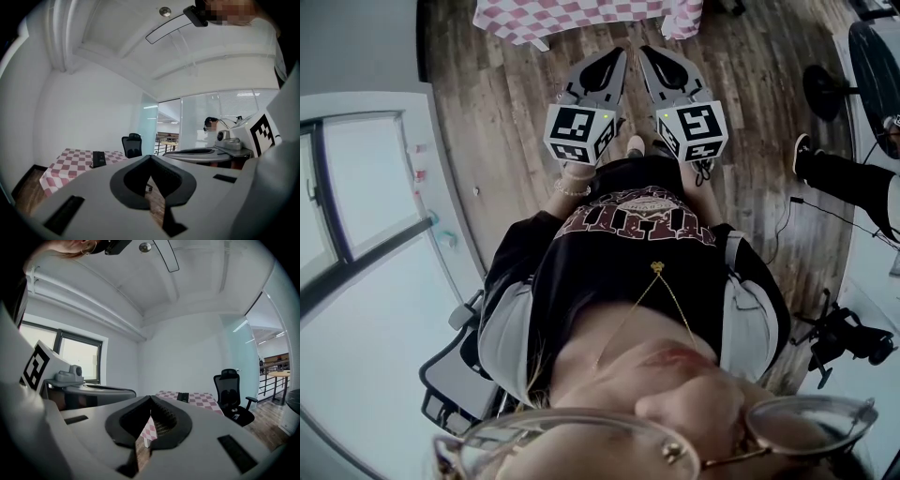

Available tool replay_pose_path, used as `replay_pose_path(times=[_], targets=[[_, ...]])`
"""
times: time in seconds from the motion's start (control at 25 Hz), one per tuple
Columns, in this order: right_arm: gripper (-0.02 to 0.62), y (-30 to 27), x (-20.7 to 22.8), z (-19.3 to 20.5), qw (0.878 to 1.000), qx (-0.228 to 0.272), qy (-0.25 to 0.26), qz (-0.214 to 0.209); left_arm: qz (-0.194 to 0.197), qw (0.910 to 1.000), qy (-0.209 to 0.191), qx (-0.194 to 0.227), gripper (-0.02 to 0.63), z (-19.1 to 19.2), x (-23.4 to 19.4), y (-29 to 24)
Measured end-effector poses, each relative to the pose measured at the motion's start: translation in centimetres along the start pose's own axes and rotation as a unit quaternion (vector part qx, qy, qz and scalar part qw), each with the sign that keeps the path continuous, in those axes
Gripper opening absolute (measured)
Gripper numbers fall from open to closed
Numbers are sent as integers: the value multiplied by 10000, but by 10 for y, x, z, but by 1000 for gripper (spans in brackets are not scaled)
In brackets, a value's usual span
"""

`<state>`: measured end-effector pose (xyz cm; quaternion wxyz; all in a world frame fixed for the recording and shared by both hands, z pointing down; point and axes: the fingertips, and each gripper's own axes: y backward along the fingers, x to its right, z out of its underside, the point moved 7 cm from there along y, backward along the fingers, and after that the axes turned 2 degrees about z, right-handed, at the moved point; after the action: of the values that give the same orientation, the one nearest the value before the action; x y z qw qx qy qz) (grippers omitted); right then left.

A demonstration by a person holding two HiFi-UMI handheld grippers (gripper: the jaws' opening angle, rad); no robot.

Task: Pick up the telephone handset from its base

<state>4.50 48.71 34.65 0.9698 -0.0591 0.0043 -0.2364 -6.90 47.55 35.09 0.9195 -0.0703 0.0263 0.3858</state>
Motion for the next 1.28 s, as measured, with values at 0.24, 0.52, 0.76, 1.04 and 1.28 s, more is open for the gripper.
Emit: replay_pose_path(times=[0.24, 0.52, 0.76, 1.04, 1.28], targets=[[20, -11, 25, 1, 9998, -32, 54, -167, -176, 9998, 12, 30, 9, -1, -4, -27], [20, -27, 38, 5, 9994, -77, 47, -344, -317, 9995, 50, -10, 9, 3, -11, -43], [20, -44, 43, 6, 9995, -84, -2, -319, -347, 9994, 58, -9, 9, 3, -24, -51], [20, -74, 52, 5, 9998, -128, -39, -157, -209, 9998, 29, -20, 9, -2, -55, -72], [20, -112, 58, -3, 9999, -132, -39, -81, -35, 9999, 77, -88, 9, -7, -89, -93]])
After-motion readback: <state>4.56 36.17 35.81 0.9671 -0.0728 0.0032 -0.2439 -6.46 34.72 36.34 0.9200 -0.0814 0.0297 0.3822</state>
